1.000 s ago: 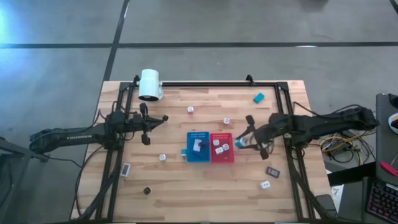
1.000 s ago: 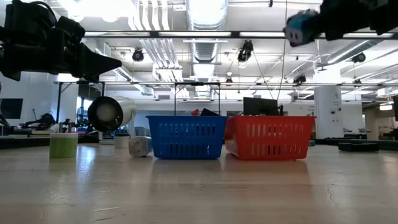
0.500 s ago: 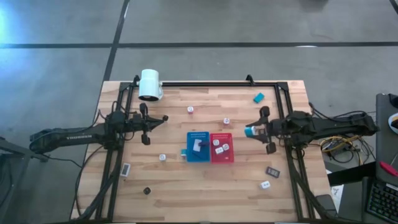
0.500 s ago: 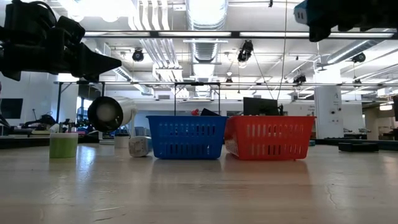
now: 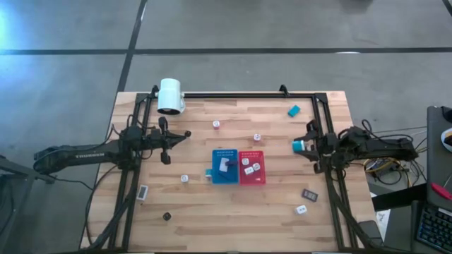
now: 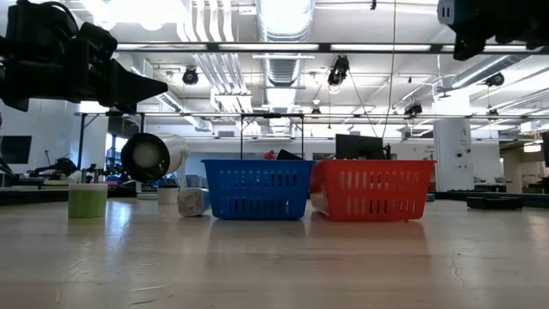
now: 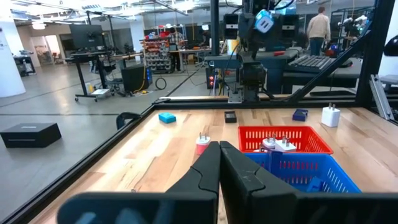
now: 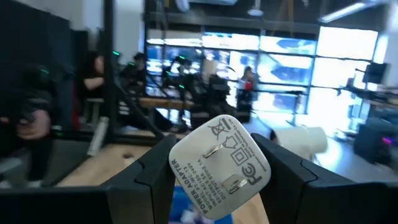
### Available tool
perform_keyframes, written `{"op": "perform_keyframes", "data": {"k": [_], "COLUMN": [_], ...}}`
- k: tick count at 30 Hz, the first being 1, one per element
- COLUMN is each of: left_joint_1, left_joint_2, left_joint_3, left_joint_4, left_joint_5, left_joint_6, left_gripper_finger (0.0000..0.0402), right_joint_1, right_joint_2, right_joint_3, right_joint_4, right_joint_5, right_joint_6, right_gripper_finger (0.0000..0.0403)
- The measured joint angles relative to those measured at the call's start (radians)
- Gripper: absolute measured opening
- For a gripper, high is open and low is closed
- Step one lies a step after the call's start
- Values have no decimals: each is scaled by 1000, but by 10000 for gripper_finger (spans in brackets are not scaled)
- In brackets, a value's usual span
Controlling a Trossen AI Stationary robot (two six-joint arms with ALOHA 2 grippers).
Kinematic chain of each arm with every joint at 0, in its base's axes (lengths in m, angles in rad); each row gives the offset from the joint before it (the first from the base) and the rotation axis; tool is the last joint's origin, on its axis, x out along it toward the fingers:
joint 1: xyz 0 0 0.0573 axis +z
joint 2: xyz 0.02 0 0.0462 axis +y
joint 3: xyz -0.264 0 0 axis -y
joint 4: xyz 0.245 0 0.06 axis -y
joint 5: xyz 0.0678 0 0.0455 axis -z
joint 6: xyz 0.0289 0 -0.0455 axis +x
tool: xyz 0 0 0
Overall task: Sort adapters and digital timers
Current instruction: Put the right light blue charger adaptor into the red bin
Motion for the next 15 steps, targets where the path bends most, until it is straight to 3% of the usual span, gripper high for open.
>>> {"op": "perform_keyframes", "data": {"k": [3,7,15], "left_joint_1": [0,0,0], "left_joint_2": [0,0,1], "left_joint_3": [0,0,0], "left_joint_4": [0,0,0], "left_joint_5": [0,-1,-4], "left_joint_6": [0,0,22], "left_gripper_finger": [9,9,9], "right_joint_1": [0,0,0], "right_joint_2": [-60,-118,-92], "right_joint_3": [-2,-13,-21], "right_joint_4": [-90,-132,-116], "right_joint_5": [58,56,62], "right_joint_6": [-13,-29,-49], "right_gripper_finger": [169,169,170]}}
